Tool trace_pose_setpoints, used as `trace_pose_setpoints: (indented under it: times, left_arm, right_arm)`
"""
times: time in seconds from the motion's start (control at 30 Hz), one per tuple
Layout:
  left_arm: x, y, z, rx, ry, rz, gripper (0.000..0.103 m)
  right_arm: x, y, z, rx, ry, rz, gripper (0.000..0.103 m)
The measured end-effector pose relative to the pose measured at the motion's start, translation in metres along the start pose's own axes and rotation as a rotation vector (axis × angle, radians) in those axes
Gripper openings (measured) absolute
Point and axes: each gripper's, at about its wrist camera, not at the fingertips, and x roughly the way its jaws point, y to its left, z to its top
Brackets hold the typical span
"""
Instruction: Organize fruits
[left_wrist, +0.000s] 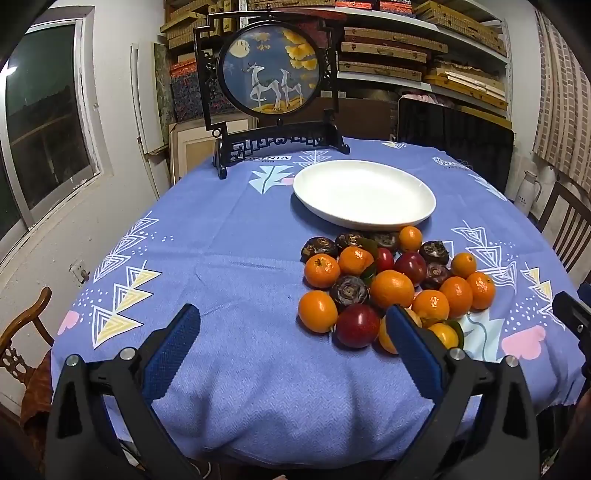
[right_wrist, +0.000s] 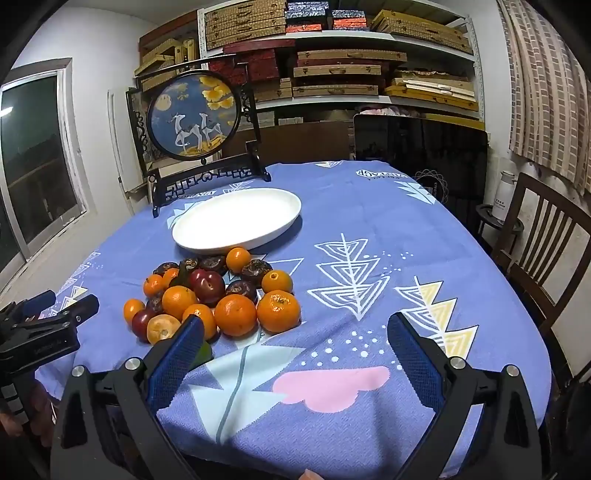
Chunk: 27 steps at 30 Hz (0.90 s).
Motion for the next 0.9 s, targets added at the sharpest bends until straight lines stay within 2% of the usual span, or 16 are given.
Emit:
trace_pose_setpoints:
  times: [0.9]
  left_arm:
    - [0.0021, 0.0037, -0.0030, -0.002, 0.002, 0.004, 0.098]
  right_arm:
    - [0.0009, 0.0083, -0.0028, -0.028, 0.011, 0.031, 0.100]
